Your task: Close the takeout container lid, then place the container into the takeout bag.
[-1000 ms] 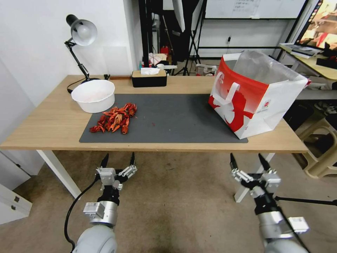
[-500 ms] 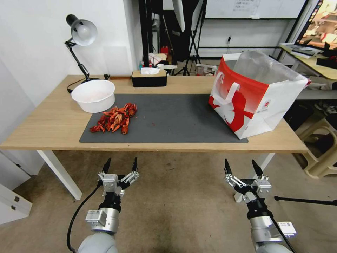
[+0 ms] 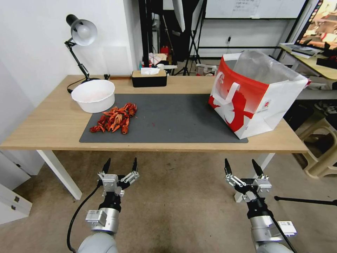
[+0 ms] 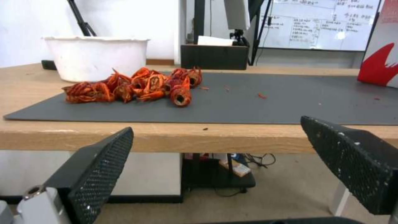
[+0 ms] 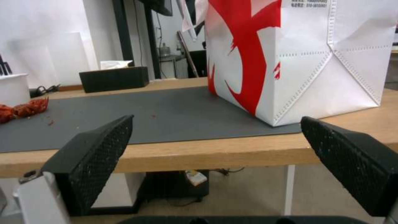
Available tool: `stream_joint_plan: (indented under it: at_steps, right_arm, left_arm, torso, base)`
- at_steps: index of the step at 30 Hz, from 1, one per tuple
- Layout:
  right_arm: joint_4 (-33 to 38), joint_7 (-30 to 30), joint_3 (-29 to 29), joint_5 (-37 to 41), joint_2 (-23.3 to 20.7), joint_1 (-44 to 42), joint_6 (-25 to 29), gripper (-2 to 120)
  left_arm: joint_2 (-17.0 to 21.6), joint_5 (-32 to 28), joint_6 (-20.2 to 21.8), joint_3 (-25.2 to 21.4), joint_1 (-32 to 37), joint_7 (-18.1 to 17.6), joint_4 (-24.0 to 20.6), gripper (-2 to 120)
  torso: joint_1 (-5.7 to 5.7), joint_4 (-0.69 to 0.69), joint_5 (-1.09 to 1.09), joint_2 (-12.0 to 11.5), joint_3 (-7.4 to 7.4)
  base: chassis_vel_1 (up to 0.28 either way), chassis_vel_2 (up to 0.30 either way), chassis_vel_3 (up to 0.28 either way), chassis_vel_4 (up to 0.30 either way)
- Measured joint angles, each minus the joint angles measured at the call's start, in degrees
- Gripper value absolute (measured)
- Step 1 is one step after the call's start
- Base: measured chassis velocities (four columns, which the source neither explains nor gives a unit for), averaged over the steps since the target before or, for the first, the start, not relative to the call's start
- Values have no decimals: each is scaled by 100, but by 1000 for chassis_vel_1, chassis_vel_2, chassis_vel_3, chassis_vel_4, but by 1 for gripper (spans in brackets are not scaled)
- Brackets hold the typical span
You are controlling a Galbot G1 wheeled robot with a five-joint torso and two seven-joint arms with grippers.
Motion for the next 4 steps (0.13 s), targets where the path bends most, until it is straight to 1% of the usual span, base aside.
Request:
stream_joint_plan:
  at_steps: [4]
  right_arm:
    - [1, 1, 0, 2, -1, 1, -3, 100]
  left_arm:
    - [0, -1, 0, 0, -1, -2, 1, 100]
  torso:
    - [0, 0, 0, 0, 0]
  base:
    - [0, 0, 0, 0]
